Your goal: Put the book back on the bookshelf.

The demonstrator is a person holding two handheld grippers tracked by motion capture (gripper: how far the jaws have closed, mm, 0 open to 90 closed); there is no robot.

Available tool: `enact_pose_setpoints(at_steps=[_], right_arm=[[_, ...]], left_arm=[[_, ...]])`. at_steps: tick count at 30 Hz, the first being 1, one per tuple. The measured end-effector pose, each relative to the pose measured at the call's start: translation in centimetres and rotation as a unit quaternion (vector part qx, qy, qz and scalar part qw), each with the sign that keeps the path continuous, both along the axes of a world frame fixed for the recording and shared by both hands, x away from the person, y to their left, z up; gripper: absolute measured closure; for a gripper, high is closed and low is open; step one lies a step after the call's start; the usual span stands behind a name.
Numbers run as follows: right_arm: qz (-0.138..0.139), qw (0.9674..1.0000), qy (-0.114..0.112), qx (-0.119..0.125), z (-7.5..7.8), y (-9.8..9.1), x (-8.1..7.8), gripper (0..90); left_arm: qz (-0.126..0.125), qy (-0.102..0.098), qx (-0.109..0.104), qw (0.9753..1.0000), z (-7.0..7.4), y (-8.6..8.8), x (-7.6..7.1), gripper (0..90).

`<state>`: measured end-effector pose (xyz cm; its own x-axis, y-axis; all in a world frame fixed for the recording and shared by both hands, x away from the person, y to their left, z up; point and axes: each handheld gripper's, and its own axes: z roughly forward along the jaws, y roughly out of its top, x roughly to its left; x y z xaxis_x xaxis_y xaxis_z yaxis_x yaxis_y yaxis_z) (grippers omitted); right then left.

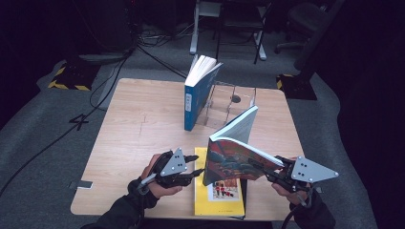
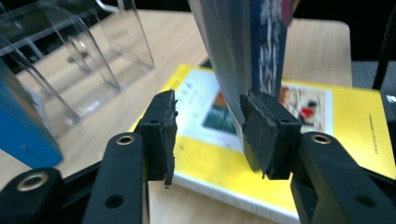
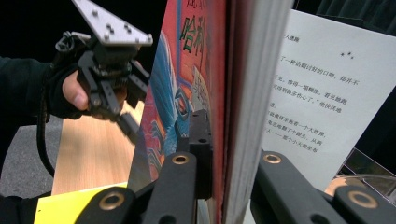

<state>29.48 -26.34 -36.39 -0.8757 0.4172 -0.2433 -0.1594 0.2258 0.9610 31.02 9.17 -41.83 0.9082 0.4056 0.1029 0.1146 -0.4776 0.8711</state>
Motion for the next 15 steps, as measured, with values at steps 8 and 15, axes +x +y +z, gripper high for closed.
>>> enact_pose_setpoints(at_steps=[8,15], right_arm=[[0.0,1.0,-0.003,-0.002,-0.1,-0.1,-0.3,83.1],[0.003,0.9999,-0.007,-0.007,-0.1,-0.3,-0.5,82.6]], left_arm=[[-0.023,0.021,-0.005,0.9995,-2.1,-1.8,-0.4,45.4],[-0.028,0.041,-0.062,0.9968,-2.6,-3.9,1.0,43.8]])
